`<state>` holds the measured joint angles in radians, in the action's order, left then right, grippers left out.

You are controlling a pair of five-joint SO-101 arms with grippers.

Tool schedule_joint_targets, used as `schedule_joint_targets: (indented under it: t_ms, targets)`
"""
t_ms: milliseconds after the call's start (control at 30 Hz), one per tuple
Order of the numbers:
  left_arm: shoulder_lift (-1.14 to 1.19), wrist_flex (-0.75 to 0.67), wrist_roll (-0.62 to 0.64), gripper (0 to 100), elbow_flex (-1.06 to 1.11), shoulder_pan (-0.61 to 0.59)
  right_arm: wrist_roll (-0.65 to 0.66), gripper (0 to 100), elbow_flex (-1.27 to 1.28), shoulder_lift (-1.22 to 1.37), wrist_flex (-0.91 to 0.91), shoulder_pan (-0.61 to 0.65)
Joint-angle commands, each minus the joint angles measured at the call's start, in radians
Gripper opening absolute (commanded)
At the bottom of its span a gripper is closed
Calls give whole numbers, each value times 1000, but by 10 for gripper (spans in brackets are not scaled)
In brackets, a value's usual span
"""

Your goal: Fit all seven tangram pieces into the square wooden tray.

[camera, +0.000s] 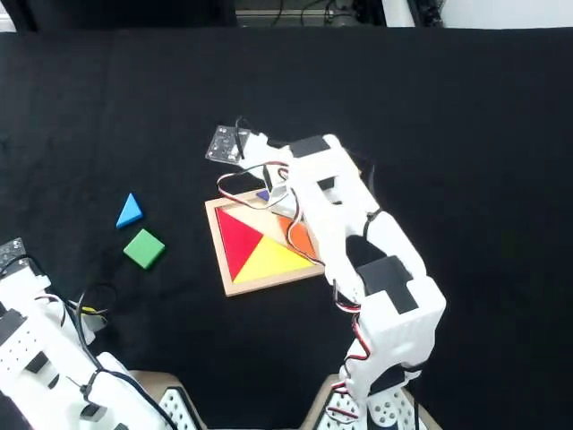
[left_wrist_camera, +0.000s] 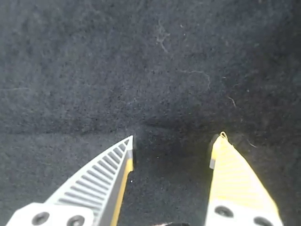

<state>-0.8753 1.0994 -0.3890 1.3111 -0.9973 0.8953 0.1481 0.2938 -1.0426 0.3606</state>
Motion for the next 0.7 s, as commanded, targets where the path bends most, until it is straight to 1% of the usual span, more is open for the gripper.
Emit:
schedule_joint_targets:
  t_ms: [0, 267, 367, 667]
  targets:
    - [-9, -17, -5, 267, -2, 13, 2, 237, -61, -38, -8, 32]
    - [-9, -17, -5, 267, -2, 13, -12, 237, -48, -36, 55, 71]
    - [-9, -17, -5, 267, -2, 13, -49, 237, -48, -25, 55, 69]
    - [-9, -17, -5, 267, -2, 13, -54, 237, -53, 68, 49, 64]
